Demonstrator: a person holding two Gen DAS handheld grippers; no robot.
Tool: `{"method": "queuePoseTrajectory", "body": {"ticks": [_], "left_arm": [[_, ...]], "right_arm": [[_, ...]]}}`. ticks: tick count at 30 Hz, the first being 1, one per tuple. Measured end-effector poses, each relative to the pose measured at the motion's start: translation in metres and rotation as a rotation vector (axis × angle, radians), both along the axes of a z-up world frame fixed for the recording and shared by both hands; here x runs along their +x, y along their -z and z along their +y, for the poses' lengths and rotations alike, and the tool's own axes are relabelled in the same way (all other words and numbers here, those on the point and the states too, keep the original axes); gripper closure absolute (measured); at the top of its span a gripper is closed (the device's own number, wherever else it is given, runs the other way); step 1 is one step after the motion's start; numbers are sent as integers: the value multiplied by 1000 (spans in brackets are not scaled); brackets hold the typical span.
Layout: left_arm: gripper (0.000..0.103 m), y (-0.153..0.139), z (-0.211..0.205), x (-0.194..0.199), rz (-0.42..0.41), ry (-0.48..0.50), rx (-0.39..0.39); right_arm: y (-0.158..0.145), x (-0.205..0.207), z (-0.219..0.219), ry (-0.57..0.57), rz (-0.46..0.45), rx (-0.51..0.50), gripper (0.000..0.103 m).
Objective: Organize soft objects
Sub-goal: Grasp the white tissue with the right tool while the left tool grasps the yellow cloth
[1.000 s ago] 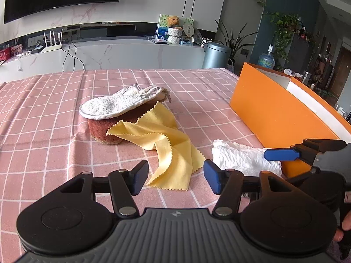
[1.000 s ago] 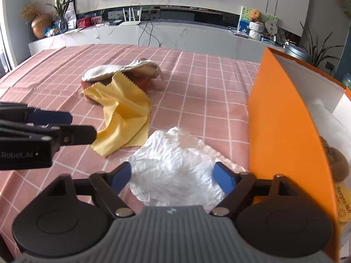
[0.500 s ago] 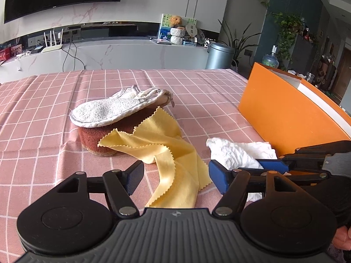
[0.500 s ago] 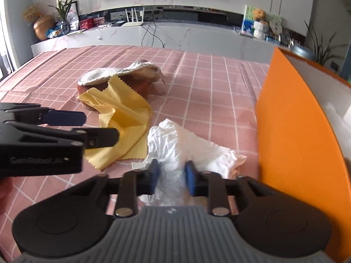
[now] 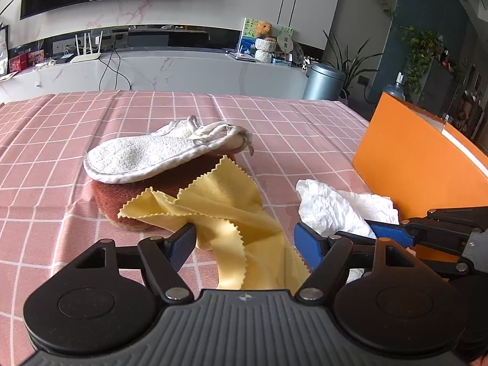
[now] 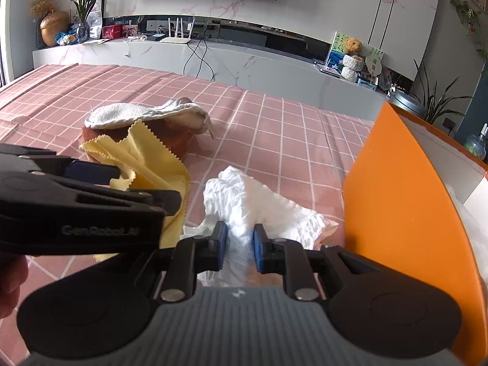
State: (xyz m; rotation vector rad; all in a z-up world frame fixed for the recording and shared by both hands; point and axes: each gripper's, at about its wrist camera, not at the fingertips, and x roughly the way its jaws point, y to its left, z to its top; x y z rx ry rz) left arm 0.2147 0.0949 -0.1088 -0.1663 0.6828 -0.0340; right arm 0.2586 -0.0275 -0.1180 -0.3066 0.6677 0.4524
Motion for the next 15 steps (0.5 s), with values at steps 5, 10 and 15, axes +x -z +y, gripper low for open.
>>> {"method": "queuePoseTrajectory", "body": {"ticks": [5, 10, 15], "left_arm": [[58, 3, -2, 1, 15, 8, 63], [85, 3, -10, -3, 1, 30, 118], [101, 3, -13, -7, -6, 48, 113]], "right_arm": [[3, -3, 0, -7, -15, -11, 83], [4, -1, -4, 14, 0, 18, 82], [4, -2, -3, 11, -5, 17, 83]]}}
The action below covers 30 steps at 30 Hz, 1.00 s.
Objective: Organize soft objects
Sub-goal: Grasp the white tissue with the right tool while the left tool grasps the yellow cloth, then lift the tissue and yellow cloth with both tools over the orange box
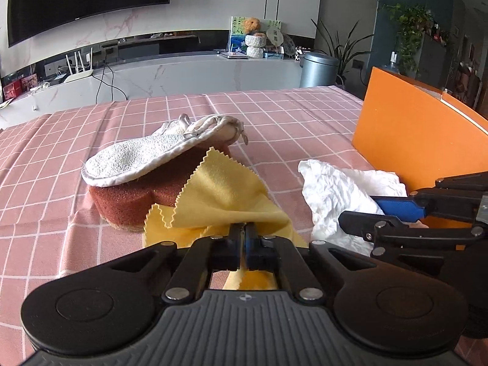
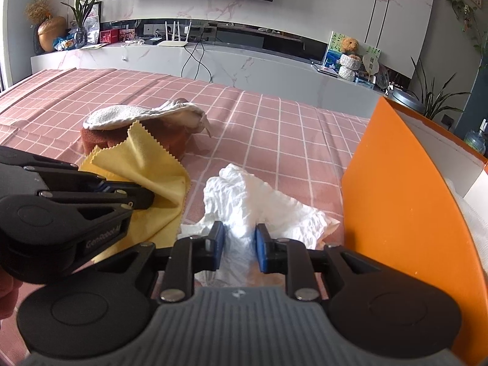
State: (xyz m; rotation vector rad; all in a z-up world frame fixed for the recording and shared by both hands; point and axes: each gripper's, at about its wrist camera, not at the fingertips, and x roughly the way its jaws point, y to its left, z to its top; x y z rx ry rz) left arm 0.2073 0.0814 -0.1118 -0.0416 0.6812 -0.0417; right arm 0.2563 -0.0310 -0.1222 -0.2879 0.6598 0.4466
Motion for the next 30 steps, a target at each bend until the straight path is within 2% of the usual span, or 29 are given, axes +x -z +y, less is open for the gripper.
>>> {"method": "queuePoseTrajectory", "body": {"ticks": [16, 21, 30], "left_arm": [[101, -28, 10, -29, -49, -25, -30], [101, -40, 11, -41, -81, -23, -31], [101, -68, 4, -61, -160, -20, -42]], "right_arm": [[-17, -16, -3, -44, -62, 39, 87], [-27, -23, -11, -50, -63, 73, 87], [-52, -49, -31, -66, -119, 140, 87]]}}
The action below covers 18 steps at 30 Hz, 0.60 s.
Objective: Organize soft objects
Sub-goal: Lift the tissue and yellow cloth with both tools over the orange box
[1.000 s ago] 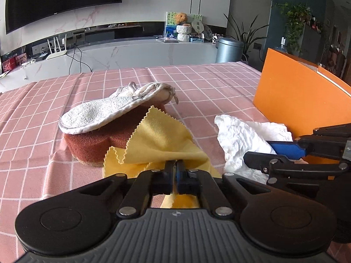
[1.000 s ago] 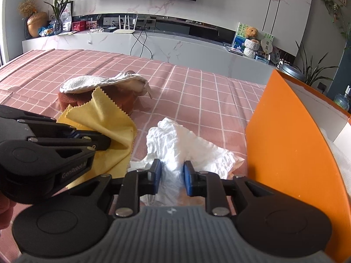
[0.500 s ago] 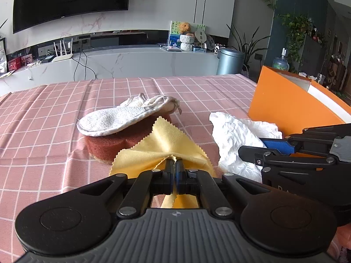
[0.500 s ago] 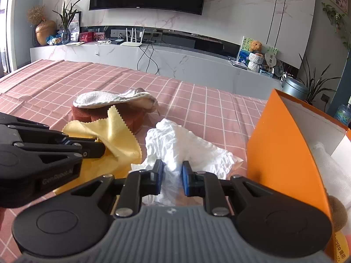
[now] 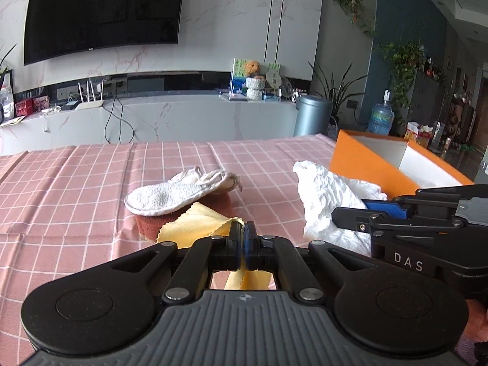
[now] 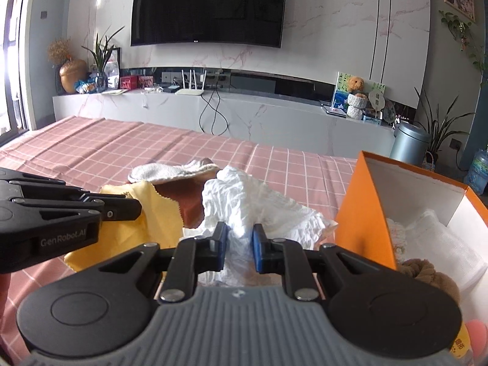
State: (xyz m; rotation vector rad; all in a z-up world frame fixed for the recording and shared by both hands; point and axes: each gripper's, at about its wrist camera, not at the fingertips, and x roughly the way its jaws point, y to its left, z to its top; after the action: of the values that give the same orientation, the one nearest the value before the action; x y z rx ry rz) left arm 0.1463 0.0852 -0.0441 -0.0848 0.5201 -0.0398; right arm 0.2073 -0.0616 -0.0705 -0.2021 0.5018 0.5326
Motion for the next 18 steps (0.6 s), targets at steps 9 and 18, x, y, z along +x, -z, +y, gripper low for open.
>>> {"method": "queuePoseTrajectory", "body": {"ticks": [9, 18], "left_arm": [[101, -34, -10, -22, -93, 25, -2], [101, -58, -39, -26, -132, 96, 33]], "right_arm": [[-35, -26, -17, -38, -42, 69, 88], [-61, -50, -48, -14, -90, 74, 87]]}}
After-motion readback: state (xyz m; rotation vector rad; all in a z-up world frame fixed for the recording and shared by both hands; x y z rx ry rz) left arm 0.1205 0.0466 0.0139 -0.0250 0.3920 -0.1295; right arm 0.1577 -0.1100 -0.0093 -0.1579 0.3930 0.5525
